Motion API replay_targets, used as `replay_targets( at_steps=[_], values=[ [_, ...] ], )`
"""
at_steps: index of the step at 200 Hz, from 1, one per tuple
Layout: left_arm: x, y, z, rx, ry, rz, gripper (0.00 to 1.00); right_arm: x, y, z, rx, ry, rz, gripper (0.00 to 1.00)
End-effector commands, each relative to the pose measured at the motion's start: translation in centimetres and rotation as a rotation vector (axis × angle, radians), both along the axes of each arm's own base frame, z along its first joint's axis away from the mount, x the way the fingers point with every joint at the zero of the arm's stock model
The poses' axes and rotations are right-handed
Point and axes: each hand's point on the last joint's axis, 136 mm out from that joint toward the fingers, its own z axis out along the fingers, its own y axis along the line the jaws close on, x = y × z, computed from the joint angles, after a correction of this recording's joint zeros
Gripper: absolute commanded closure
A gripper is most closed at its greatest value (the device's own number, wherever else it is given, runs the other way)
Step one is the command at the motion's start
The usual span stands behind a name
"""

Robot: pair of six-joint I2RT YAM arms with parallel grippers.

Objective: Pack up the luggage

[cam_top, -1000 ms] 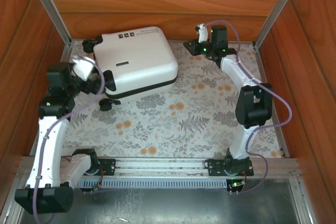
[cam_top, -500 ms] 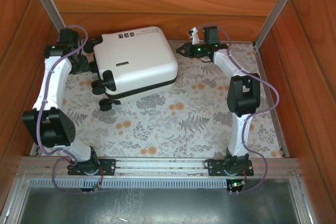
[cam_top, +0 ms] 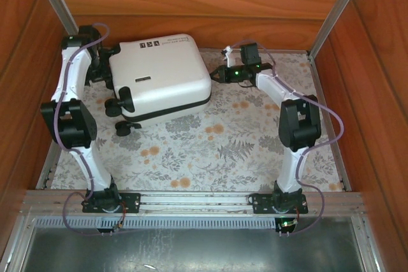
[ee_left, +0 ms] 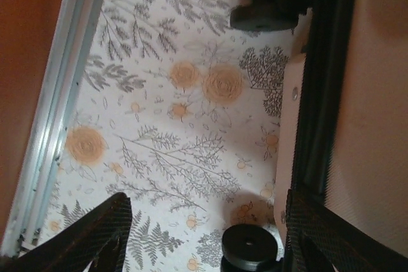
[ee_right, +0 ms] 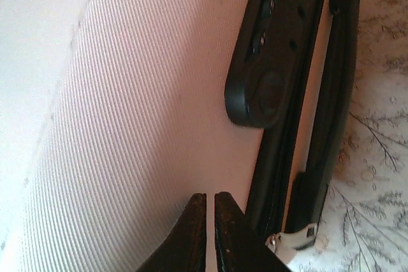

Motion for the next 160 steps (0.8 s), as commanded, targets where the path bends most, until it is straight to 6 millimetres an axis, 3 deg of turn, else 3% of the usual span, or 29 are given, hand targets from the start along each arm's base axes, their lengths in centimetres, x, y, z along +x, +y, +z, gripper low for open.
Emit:
replay_targets(
  at_steps=[1,55,93,99,113,133,160],
  values=[
    [1.7,-5.2,-1.1,-0.077,0.043,-0.144,0.32,-9.3,7.0,3.1,0.117,-0.029,0.313,0.89],
    [4.8,-11.2,-3.0,-0.085,0.066,-0.33,0.32,-16.8,10.7,4.4,0.109,-0.161,0.426,0.91],
    [6.0,-16.5,-3.9,-0.111,0.052,-0.49,0.32,-20.8,13.1,3.2,0.062,-0.218,0.462,0.94],
    [6.2,-17.5,-4.0,-0.109,0.048,-0.52,0.32,-21.5,13.1,4.5,0.078,-0.256,0.462,0.94],
    [6.6,-19.6,-4.2,-0.112,0.033,-0.584,0.32,-22.0,13.4,4.3,0.063,-0.278,0.442,0.94],
    [7.2,-21.9,-4.0,-0.131,-0.001,-0.628,0.32,-21.0,12.2,4.3,0.023,-0.299,0.322,0.91],
    [8.2,-21.8,-1.0,-0.062,-0.092,-0.604,0.31,-19.9,8.7,5.2,-0.011,-0.364,0.127,0.74]
  ],
)
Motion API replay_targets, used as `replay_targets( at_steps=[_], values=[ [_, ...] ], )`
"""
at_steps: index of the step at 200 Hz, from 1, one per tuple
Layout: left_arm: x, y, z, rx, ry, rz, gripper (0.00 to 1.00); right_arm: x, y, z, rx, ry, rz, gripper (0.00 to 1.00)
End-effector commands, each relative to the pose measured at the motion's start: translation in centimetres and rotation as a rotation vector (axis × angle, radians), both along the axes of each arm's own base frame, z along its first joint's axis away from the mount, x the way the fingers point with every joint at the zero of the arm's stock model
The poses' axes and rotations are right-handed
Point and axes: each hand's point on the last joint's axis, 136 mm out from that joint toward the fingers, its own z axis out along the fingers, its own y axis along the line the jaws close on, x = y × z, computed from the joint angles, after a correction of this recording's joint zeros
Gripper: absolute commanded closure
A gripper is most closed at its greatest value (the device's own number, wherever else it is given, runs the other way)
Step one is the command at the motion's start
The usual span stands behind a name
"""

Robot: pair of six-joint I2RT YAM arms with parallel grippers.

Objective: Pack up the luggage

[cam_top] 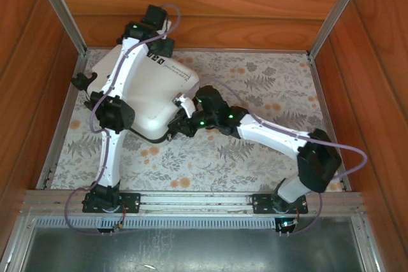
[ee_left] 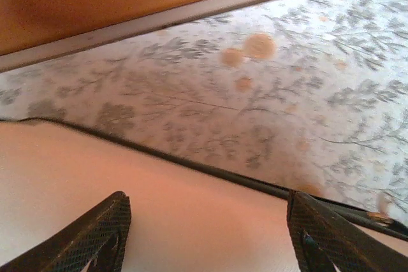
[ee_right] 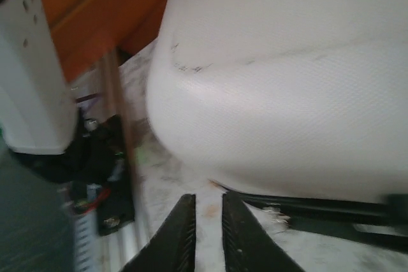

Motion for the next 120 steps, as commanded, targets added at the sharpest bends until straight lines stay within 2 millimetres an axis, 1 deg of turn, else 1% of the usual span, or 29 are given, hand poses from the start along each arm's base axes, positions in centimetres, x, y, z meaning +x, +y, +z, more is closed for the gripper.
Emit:
replay_targets(
  at_steps=[1,8,18,27,38,48,56,62,64,69,70,71,75,84,86,88,90,92,94,96,102,104,109,112,120],
  values=[
    [-3.0,2.2,-4.5,0.058,0.225,0.026,0.31,2.8,-2.9,2.0,0.037,-0.094,-0.222,0.73],
    [-2.8,2.8,-3.1,0.087,0.179,0.048,0.3,2.8,-4.0,2.2,0.033,-0.107,-0.263,0.7],
    [-2.7,3.7,-0.2,0.121,0.098,0.088,0.3,3.0,-5.7,2.1,0.024,-0.111,-0.342,0.64],
    [-2.9,4.7,2.8,0.141,0.02,0.134,0.29,3.2,-7.3,1.9,0.018,-0.113,-0.413,0.56],
    [-3.6,6.2,6.8,0.152,-0.076,0.214,0.28,3.4,-9.1,1.6,0.026,-0.09,-0.49,0.45],
    [-4.9,8.0,10.3,0.154,-0.156,0.305,0.27,3.9,-10.5,1.2,0.054,-0.035,-0.544,0.38],
    [-6.2,9.7,12.7,0.159,-0.211,0.384,0.26,4.3,-11.3,0.9,0.082,0.036,-0.571,0.37],
    [-7.5,10.8,14.1,0.162,-0.242,0.434,0.26,4.6,-11.8,0.5,0.107,0.105,-0.585,0.37],
    [-8.0,11.2,14.8,0.16,-0.256,0.451,0.26,4.7,-11.9,0.4,0.117,0.127,-0.585,0.36],
    [-9.1,12.1,15.6,0.162,-0.274,0.487,0.26,5.0,-12.1,0.2,0.142,0.182,-0.587,0.36],
    [-9.6,12.3,16.3,0.156,-0.287,0.495,0.26,5.0,-12.1,0.1,0.147,0.192,-0.586,0.36],
    [-9.6,12.5,16.0,0.164,-0.283,0.502,0.26,5.1,-12.2,0.1,0.153,0.203,-0.588,0.36],
    [-10.4,13.2,16.5,0.169,-0.297,0.534,0.26,5.3,-12.2,0.0,0.177,0.237,-0.585,0.36],
    [-13.0,15.0,17.9,0.17,-0.34,0.613,0.25,5.8,-12.2,-0.3,0.23,0.291,-0.578,0.35],
    [-13.4,15.4,17.9,0.174,-0.343,0.628,0.25,5.9,-12.2,-0.3,0.241,0.3,-0.575,0.35],
    [-14.1,15.8,18.3,0.17,-0.358,0.644,0.25,6.1,-12.2,-0.4,0.25,0.308,-0.577,0.35],
    [-14.5,16.1,18.2,0.173,-0.361,0.656,0.25,6.2,-12.1,-0.4,0.261,0.317,-0.571,0.35],
    [-15.2,16.5,18.6,0.168,-0.378,0.672,0.24,6.3,-12.1,-0.5,0.268,0.326,-0.57,0.35],
    [-15.6,16.8,18.5,0.171,-0.383,0.683,0.24,6.4,-12.1,-0.6,0.277,0.33,-0.568,0.35],
    [-16.3,17.2,18.8,0.164,-0.399,0.697,0.24,6.5,-12.0,-0.7,0.283,0.338,-0.567,0.35],
    [-17.8,18.0,18.7,0.147,-0.426,0.725,0.23,7.0,-11.9,-1.1,0.298,0.36,-0.566,0.35],
    [-19.1,18.8,19.5,0.139,-0.462,0.752,0.23,7.1,-11.8,-1.2,0.301,0.366,-0.563,0.35],
    [-20.4,19.7,19.2,0.131,-0.491,0.785,0.23,7.4,-11.6,-1.6,0.307,0.385,-0.557,0.35],
    [-21.5,20.3,19.3,0.114,-0.517,0.806,0.22,7.7,-11.4,-1.7,0.314,0.394,-0.551,0.35],
    [-24.0,21.7,18.7,0.064,-0.563,0.863,0.22,8.2,-11.0,-2.2,0.334,0.428,-0.538,0.35]
  ],
)
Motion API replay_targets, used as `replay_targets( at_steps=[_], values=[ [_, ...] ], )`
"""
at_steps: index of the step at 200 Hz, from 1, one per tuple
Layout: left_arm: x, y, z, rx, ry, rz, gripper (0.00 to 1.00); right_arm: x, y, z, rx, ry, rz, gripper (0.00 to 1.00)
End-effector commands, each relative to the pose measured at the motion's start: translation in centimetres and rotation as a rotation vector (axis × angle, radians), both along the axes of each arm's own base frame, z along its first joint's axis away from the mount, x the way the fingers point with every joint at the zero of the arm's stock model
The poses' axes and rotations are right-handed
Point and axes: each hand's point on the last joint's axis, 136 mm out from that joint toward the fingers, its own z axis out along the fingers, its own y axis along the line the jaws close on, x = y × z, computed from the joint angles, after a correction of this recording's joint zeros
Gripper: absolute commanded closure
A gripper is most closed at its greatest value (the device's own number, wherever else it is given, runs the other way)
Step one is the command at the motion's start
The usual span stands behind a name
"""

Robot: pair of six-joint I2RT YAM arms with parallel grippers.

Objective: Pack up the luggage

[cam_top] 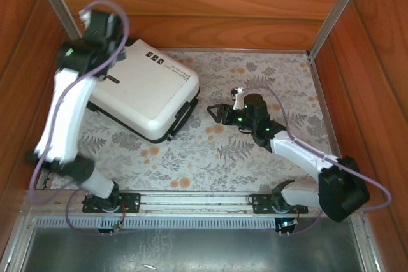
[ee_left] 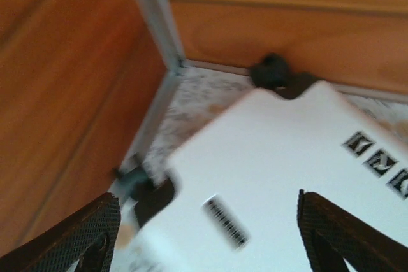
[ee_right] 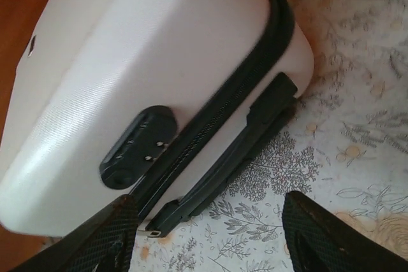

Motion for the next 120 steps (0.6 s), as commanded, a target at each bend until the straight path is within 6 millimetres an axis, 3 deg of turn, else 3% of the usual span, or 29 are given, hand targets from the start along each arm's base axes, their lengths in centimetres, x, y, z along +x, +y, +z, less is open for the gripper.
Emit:
replay_targets(
  at_steps=[1,23,40,75,120],
  values=[
    [-5.7,5.1,-0.7,-0.044,-0.176,0.243,0.22,0.5,2.3,1.2,0.2,0.069,0.079,0.35],
    [-11.5,8.0,-5.0,-0.207,-0.269,0.341,0.22,2.2,3.3,-0.4,0.276,0.129,0.076,0.35],
    [-13.2,8.2,-9.7,-0.285,-0.213,0.354,0.22,3.5,4.3,-1.3,0.327,0.16,0.092,0.36],
    [-11.9,6.1,-17.9,-0.437,0.013,0.362,0.22,5.6,6.1,-4.6,0.377,0.244,0.098,0.37],
    [-9.8,5.0,-23.6,-0.604,0.143,0.409,0.21,6.9,7.8,-6.7,0.394,0.285,0.129,0.43]
  ],
)
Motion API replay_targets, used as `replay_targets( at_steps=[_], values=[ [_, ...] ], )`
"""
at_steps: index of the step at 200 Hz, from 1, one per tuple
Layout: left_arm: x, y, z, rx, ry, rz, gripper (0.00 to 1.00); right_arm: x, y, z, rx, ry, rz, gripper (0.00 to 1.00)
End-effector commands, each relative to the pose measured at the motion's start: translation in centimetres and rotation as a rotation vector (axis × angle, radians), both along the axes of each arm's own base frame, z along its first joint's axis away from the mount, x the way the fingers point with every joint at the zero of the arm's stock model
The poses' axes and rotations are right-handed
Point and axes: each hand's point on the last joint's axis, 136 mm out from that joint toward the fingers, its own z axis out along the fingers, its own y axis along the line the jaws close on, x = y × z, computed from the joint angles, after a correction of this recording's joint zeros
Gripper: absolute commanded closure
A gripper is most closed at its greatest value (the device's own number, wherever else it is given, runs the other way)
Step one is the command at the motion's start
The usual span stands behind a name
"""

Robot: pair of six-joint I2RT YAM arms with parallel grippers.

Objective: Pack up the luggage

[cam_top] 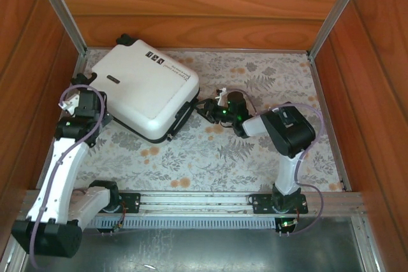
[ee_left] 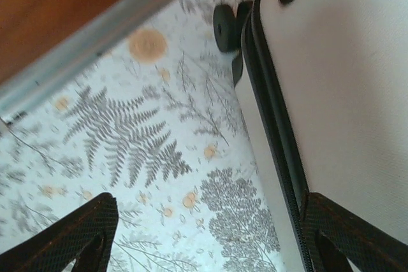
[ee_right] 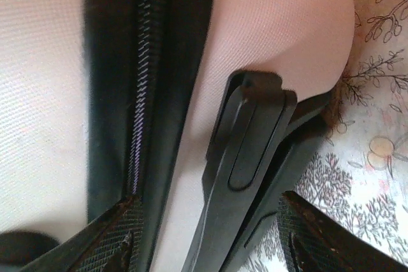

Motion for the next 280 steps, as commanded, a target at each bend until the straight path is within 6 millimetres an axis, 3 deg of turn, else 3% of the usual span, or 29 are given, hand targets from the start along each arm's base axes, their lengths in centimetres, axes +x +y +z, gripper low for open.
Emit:
replay_targets(
  at_steps=[1,48,84,123,154,170,208,224,257,280],
  values=[
    [1.2,-1.2,-1.4,-0.178,-0.046,0.038,0.21,0.7,1.5,2.1,0.085,-0.046,0.048,0.44],
    [0.9,-0.3,-4.3,-0.268,-0.034,0.117,0.22,0.9,2.4,0.5,0.084,-0.017,0.068,0.52],
    [1.6,-0.2,-4.9,-0.299,-0.024,0.118,0.23,1.2,2.9,-1.2,0.084,0.011,0.069,0.53],
    [2.3,-0.4,-5.1,-0.314,-0.017,0.109,0.24,0.0,4.4,-2.3,0.079,-0.008,0.124,0.56],
    [2.6,-0.5,-5.4,-0.318,-0.006,0.098,0.25,-0.4,5.2,-1.8,0.094,-0.051,0.15,0.56],
    [2.6,-0.5,-5.6,-0.317,0.005,0.09,0.25,-0.1,5.5,-1.6,0.101,-0.072,0.154,0.61],
    [3.2,0.3,-5.8,-0.269,0.026,0.076,0.25,0.3,5.9,-1.1,0.105,-0.107,0.167,0.87],
    [4.0,1.2,-5.8,-0.254,0.04,0.071,0.25,-0.2,5.6,-1.4,0.084,-0.108,0.168,1.0],
    [7.5,2.6,-6.1,-0.28,0.067,0.04,0.26,-1.6,4.0,-1.8,0.027,-0.115,0.138,1.0],
    [11.3,1.7,-6.5,-0.347,0.083,-0.023,0.31,-2.7,3.2,-1.8,-0.001,-0.134,0.102,1.0]
  ],
)
